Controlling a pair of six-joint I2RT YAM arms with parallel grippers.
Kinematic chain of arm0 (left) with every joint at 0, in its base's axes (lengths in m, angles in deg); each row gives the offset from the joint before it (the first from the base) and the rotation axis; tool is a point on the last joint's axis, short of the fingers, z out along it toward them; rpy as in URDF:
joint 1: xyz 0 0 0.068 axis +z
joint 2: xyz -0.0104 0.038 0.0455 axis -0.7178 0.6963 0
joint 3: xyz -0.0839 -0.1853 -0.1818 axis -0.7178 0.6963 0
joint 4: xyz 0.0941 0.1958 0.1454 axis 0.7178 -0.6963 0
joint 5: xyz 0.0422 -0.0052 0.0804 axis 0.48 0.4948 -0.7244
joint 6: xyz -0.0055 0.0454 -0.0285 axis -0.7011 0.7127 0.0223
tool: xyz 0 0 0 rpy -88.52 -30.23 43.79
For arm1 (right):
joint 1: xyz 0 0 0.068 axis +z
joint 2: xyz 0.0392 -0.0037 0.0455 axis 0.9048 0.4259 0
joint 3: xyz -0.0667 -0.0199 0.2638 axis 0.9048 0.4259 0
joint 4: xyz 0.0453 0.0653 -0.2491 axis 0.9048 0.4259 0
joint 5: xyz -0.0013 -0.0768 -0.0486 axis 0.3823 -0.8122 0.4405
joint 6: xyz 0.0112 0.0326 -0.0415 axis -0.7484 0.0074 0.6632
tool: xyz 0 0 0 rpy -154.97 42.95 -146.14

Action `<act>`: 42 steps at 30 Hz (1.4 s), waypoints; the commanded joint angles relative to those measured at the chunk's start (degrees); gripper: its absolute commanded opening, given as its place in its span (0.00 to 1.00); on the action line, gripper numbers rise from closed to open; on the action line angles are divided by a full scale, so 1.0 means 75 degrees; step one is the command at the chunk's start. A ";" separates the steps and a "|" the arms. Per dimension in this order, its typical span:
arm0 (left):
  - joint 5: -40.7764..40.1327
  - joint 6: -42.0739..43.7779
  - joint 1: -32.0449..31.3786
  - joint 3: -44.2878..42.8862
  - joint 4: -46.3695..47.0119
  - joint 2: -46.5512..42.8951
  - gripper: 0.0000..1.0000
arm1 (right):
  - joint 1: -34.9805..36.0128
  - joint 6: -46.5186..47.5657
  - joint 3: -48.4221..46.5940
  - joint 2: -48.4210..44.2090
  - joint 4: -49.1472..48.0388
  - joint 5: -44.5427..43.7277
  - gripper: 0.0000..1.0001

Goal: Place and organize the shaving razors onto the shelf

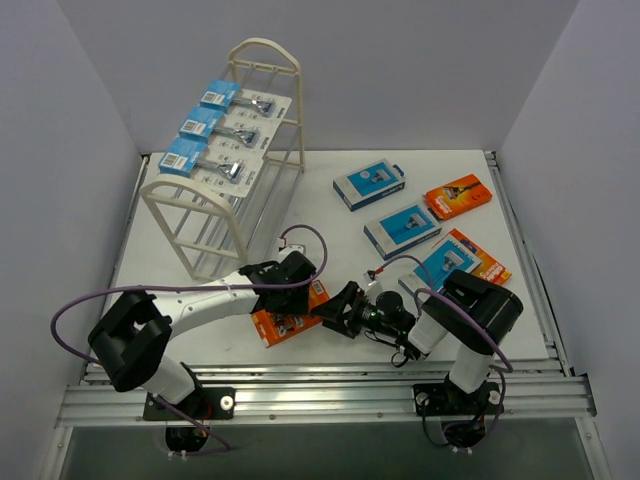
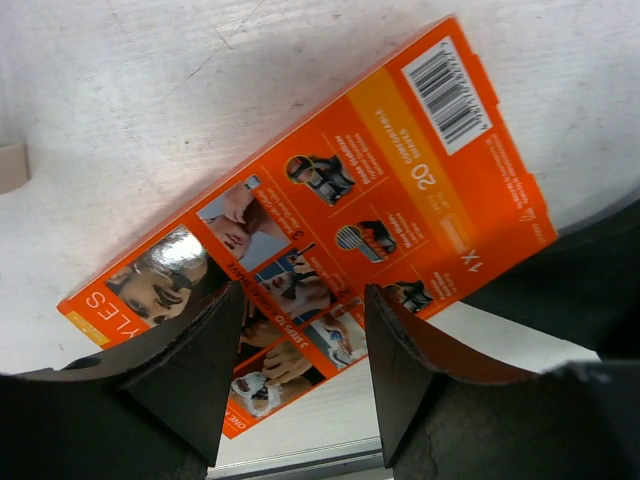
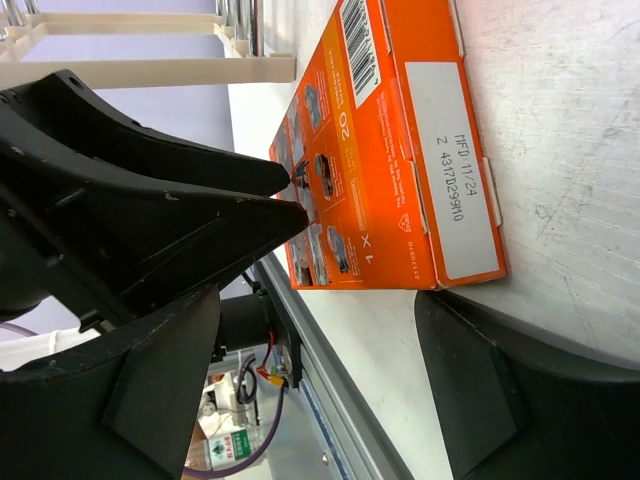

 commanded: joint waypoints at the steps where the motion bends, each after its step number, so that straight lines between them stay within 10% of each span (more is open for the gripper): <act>1: -0.0073 -0.0002 0.0080 0.0029 0.0038 -0.0174 0.61 | -0.0087 0.0321 0.0294 0.0388 -0.0858 -0.0517 0.76; 42: -0.0273 -0.0588 0.1122 0.2184 0.0259 -0.3116 0.67 | -0.0567 0.2067 -0.2766 -0.0244 0.3349 0.0175 0.80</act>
